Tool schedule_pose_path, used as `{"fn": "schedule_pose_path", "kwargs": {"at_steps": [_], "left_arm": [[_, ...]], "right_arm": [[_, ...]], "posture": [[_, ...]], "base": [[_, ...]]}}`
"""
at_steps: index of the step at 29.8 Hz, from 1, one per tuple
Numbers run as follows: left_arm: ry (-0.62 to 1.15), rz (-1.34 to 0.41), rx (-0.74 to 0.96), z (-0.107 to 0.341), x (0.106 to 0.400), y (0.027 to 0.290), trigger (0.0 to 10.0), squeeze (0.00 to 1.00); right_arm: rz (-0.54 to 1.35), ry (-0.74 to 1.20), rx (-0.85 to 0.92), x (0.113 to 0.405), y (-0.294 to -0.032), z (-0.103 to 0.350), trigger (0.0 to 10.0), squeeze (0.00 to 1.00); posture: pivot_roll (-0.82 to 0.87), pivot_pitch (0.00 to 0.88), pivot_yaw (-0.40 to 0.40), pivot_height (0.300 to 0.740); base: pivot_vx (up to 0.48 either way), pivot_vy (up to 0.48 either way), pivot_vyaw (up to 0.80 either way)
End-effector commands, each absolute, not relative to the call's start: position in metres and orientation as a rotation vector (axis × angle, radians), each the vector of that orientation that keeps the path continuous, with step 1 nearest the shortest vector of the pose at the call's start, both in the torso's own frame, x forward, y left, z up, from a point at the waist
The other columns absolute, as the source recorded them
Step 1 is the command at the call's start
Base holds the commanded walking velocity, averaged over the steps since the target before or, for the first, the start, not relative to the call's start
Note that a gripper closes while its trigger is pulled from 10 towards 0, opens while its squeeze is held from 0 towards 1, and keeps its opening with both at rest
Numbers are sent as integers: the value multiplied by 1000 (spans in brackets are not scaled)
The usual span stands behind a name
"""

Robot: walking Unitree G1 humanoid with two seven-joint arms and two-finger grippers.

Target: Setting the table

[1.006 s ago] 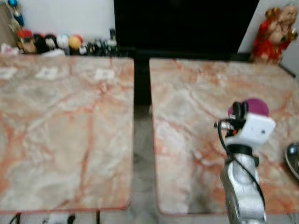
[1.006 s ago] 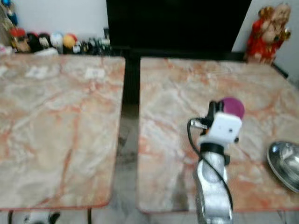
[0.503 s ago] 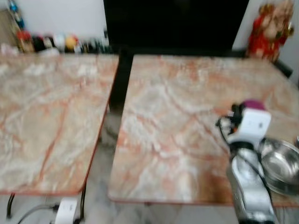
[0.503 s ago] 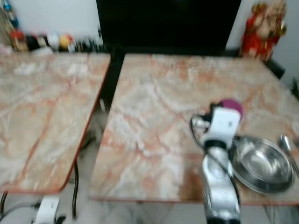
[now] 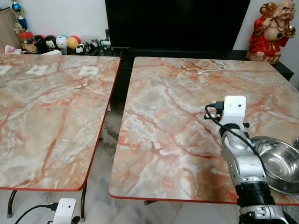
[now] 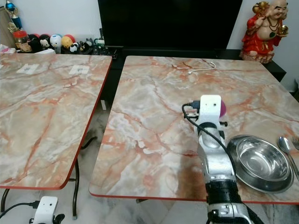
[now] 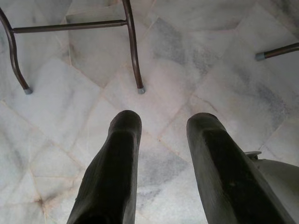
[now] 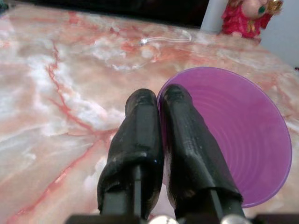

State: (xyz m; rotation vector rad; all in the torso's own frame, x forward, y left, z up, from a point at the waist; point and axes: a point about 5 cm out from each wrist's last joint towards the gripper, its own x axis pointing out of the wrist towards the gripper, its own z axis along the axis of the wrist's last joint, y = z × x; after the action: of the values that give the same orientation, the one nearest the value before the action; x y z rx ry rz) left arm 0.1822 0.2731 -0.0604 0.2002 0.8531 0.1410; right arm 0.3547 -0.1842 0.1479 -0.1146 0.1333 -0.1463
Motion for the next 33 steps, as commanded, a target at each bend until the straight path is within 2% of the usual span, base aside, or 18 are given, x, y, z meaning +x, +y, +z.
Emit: {"fn": "schedule_pose_path", "kwargs": {"at_steps": [1,5,17,33], "left_arm": [[871,147,197,-61,180,275,10000,0],[873,145,197,-61,180,275,10000,0],[876,145,195,-62,179,276,10000,0],[877,144,194,-62,178,276,10000,0]], "right_arm": [[-167,153,-135,360,-192,154,10000,0],[-133,218,-147,365,-192,149,10000,0],[-148,281,-32,367,-191,140,10000,0],[-174,329,-16,363,-195,129,10000,0]], "posture": [[64,0,-31,740],[60,0,-31,740],[66,0,-33,740],[67,0,-32,740]], "base": [[0,0,0],[0,0,0],[0,0,0],[0,0,0]]}}
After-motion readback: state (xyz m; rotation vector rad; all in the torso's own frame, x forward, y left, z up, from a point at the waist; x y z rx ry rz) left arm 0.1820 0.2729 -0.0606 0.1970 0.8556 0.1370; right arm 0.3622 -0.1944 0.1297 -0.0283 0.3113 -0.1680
